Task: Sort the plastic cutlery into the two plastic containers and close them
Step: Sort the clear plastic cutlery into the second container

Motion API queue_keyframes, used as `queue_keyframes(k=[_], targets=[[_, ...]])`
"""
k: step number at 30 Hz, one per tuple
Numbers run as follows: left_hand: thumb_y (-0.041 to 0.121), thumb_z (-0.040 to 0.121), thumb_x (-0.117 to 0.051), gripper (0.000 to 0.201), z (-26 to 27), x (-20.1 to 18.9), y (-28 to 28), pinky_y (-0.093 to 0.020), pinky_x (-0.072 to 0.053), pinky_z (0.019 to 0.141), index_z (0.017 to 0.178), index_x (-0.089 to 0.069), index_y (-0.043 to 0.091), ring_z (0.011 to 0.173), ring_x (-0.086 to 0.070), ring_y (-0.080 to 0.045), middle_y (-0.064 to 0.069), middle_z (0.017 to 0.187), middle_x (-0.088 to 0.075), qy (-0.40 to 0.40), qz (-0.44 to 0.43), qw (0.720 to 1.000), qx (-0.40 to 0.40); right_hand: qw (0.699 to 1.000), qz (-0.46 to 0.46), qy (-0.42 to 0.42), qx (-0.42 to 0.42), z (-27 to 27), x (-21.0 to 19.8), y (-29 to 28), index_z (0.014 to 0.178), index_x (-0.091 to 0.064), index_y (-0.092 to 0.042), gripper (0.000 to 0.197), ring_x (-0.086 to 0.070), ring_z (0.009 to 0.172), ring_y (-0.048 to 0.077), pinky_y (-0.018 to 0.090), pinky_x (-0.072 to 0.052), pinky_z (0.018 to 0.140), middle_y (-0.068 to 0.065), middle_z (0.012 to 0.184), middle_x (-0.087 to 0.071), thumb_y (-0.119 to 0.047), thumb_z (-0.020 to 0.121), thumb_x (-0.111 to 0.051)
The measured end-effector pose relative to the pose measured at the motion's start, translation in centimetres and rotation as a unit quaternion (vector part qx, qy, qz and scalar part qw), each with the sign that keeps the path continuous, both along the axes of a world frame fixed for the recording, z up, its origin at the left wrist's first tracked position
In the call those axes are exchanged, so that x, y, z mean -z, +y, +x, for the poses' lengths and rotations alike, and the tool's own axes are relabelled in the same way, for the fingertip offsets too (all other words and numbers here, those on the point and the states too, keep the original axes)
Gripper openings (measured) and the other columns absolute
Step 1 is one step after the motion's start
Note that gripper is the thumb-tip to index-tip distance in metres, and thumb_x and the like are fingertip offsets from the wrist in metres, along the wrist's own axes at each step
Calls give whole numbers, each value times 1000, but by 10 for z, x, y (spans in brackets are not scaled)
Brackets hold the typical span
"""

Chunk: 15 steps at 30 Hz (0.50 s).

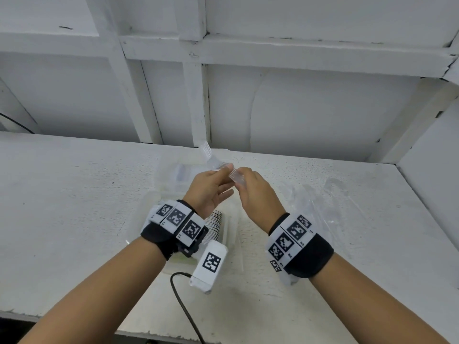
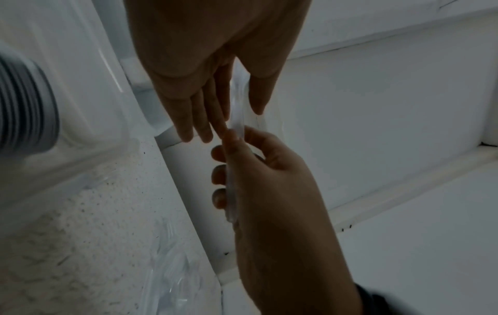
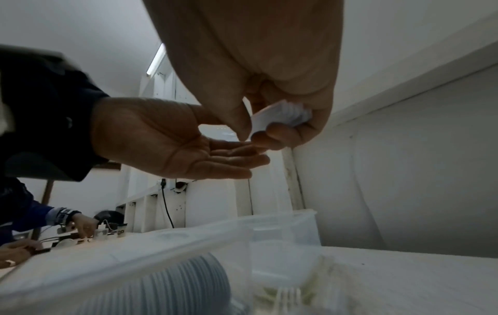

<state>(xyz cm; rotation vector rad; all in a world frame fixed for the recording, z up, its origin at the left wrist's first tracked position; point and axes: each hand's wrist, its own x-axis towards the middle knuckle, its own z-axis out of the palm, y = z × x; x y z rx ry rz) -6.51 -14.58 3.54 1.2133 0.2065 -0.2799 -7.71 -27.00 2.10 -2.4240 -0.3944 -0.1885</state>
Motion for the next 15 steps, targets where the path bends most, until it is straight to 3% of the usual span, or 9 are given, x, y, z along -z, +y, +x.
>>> queue_keyframes(k=[2, 5, 8, 10, 12, 15], targets=[[20, 92, -56, 18, 3, -5, 7, -25, -54, 75, 93, -61, 2, 72, -65, -13, -6, 81, -69, -13, -9, 1000, -16, 999, 35, 1, -7, 8, -5, 15, 123, -46, -7, 28, -55, 100, 26, 34, -46, 83, 12, 113, -56, -19, 99, -39], [13, 95, -51, 18, 5, -7, 16, -16, -52, 53, 80, -57, 5, 45, -57, -5, 4, 51, -61, -28, -16, 998, -49, 998, 64, 16, -15, 13, -6, 35, 122, -47, -5, 28, -54, 99, 26, 27, -41, 78, 14, 111, -55, -11, 95, -46], [12, 95, -49, 18, 10, -5, 34, -16, -51, 52, 82, -58, 5, 44, -55, -3, 4, 51, -61, -30, 0, 999, -32, 996, 29, 55, -59, 17, -11, 40, 128, -47, -11, 37, -53, 103, 23, 25, -39, 83, 11, 114, -56, -22, 93, -53], [12, 96, -48, 19, 12, -7, 49, -18, -55, 61, 84, -61, 5, 54, -63, -6, 1, 63, -68, -24, 37, 999, 26, 994, -45, 54, -81, 19, -20, 36, 124, -54, -14, 36, -54, 100, 21, 28, -42, 87, 8, 110, -58, -33, 93, -50], [12, 94, -49, 17, 14, -13, 64, -24, -56, 71, 88, -64, 6, 68, -69, -11, -5, 78, -71, -13, 109, 986, 124, 993, -82, -10, -80, 22, -35, 26, 114, -61, -15, 34, -55, 96, 22, 33, -45, 86, 7, 104, -60, -38, 94, -48], [13, 92, -54, 14, 17, -25, 80, -25, -57, 74, 93, -66, 7, 79, -70, -15, -4, 85, -73, -7, 235, 925, 300, 960, -140, -197, -143, 28, -51, 12, 107, -64, -14, 40, -55, 91, 28, 39, -48, 76, 8, 98, -61, -43, 85, -48]])
